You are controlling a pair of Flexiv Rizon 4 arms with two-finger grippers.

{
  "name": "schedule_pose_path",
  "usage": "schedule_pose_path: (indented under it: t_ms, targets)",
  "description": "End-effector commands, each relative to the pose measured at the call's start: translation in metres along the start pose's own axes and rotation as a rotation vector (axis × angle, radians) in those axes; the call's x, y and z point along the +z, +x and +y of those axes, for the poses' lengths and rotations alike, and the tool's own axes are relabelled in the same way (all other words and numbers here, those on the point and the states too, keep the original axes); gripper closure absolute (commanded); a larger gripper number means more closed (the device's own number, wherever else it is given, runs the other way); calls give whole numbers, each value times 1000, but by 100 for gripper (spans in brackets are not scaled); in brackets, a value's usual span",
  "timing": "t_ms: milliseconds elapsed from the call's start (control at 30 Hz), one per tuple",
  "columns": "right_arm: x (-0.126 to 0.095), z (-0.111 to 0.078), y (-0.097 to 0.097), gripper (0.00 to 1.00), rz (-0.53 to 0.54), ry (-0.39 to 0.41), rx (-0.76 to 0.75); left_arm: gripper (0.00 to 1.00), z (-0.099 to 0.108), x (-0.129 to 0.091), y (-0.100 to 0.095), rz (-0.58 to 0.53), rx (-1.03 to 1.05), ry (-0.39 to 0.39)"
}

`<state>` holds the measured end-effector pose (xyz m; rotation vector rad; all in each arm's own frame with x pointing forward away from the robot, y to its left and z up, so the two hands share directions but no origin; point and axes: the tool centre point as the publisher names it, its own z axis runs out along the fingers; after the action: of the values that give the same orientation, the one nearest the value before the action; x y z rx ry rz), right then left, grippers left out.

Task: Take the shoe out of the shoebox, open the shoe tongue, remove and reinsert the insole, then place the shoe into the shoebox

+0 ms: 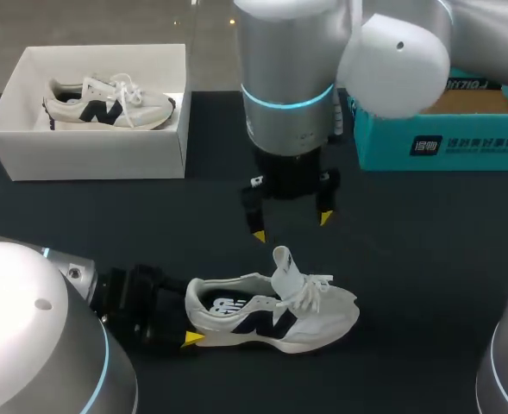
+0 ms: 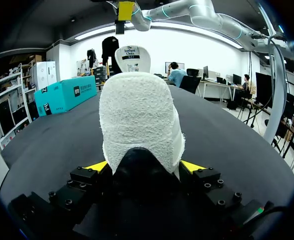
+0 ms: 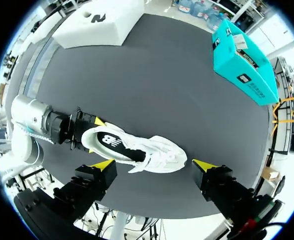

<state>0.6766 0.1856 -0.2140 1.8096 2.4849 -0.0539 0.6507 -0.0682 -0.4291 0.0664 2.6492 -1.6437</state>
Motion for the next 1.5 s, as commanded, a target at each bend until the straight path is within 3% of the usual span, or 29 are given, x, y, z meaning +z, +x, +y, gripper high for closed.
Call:
schedule_pose_path:
  t_ms: [33, 567, 667, 800, 900, 1400, 1433, 1467, 1500]
  targets:
    - [1, 10, 17, 0, -136, 8, -798, 100, 7, 1, -1, 1, 0, -1]
    - [1, 10, 17, 0, -136, 8, -798, 100, 7, 1, -1, 1, 0, -1]
    - [8, 18, 20, 0, -86, -92, -970, 100, 7, 1, -1, 1, 0, -1]
    - [15, 27, 28, 0, 8, -131, -1124, 100, 7, 1, -1, 1, 0, -1]
    - [17, 28, 35, 0, 111, -174, -1151, 100, 7, 1, -1, 1, 0, -1]
    - [17, 28, 35, 0, 111, -174, -1151, 100, 7, 1, -1, 1, 0, -1]
    - [17, 28, 35, 6, 111, -174, -1151, 100, 7, 1, -1, 1, 0, -1]
    - [16, 29, 35, 62, 105, -107, -1125, 100, 7, 1, -1, 1, 0, -1]
    - [16, 30, 37, 100, 103, -82, -1121, 100, 7, 1, -1, 1, 0, -1]
